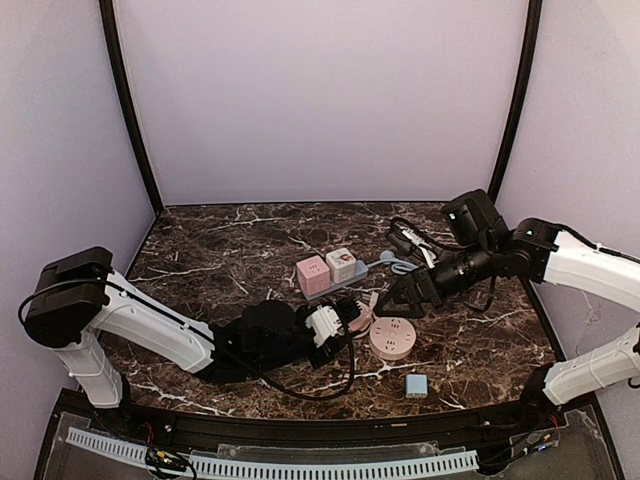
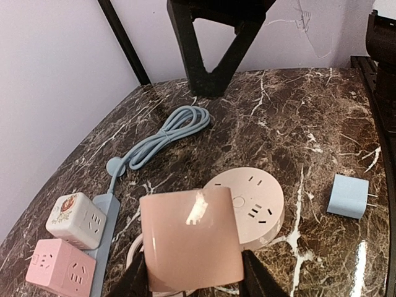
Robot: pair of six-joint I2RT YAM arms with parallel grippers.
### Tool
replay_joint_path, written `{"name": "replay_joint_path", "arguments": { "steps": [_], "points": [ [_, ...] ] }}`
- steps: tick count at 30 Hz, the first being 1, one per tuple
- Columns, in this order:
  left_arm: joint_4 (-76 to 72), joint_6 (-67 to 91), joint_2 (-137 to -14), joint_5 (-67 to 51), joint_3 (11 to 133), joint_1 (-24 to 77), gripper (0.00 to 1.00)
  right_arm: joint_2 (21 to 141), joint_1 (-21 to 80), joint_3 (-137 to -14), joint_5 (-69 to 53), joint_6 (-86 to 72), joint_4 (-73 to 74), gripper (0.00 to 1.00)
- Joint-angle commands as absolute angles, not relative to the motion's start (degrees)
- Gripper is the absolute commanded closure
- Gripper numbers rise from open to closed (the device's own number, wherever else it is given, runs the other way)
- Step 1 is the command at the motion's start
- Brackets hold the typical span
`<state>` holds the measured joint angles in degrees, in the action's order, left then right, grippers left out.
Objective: Insert the plug
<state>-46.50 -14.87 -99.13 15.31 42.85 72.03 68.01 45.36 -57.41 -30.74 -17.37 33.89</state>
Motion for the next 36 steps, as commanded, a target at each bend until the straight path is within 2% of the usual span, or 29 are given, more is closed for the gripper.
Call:
{"name": "replay_joint_path", "arguments": {
  "steps": [1,7,19,36],
  "points": [
    [-51.1,-18.2,-97.1,12.3,42.3,71.8,0.65,69.4,45.2,-57.7,-34.4,-16.4,31.0,0.02],
    [-54.9,-20.5,-97.5,10.3,42.3,71.4,0.65,71.8,45.2,-58.5,-33.6,-17.3,30.1,0.06],
    [-56.7,-22.9,-98.8,10.4,44.0,71.1,0.65,76.1,45.2,-59.9,-38.6,-17.4,28.1,0.29],
    [-58.0,-23.3,-100.9,9.7,45.2,71.0,0.65,76.4,45.2,-59.5,-38.5,-20.6,24.8,0.43]
  ]
}}
